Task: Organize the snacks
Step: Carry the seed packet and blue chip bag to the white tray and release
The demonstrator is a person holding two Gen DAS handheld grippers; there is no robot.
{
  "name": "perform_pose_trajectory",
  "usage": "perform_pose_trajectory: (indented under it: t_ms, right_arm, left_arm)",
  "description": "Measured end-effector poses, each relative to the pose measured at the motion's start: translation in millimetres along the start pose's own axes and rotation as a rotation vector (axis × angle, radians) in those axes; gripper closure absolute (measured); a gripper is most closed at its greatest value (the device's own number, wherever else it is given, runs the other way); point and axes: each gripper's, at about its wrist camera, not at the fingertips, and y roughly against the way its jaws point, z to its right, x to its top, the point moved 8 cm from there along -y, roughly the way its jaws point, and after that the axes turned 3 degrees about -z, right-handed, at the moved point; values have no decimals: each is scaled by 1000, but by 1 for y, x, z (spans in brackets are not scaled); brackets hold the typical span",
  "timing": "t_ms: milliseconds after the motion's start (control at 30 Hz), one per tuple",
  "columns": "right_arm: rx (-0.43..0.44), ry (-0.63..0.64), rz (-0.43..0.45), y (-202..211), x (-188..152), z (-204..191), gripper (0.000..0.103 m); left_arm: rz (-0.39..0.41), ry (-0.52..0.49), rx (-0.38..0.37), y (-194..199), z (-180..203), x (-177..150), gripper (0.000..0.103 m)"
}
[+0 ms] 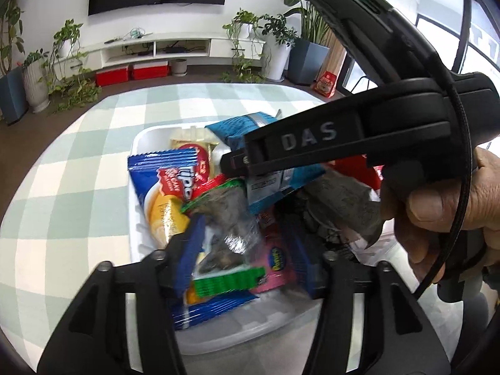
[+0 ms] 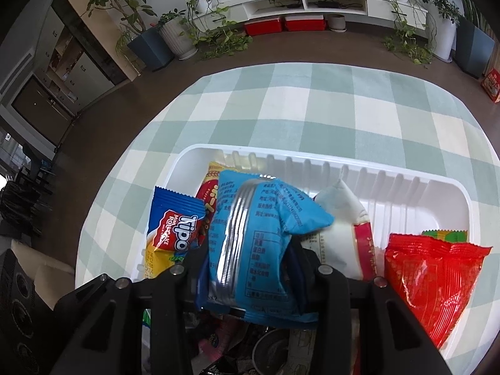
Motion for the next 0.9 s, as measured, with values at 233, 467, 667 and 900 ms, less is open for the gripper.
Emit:
perform_pose_trajectory:
  t_ms: [233, 467, 667, 900]
  right_arm:
    - [-5, 11, 21, 10, -1, -6, 47]
    - [-8, 9, 61, 29, -2, -6, 38]
    - [-28, 26, 98, 48, -4, -5, 33]
    - [-37, 44, 212, 100, -12, -8, 33]
  left_arm:
    - [27, 9, 12, 7, 1, 3, 39]
    - [54, 2, 24, 21, 1, 7, 25]
    - [64, -17, 31, 32, 11, 6, 20]
    - [133, -21, 68, 78, 22, -6, 7]
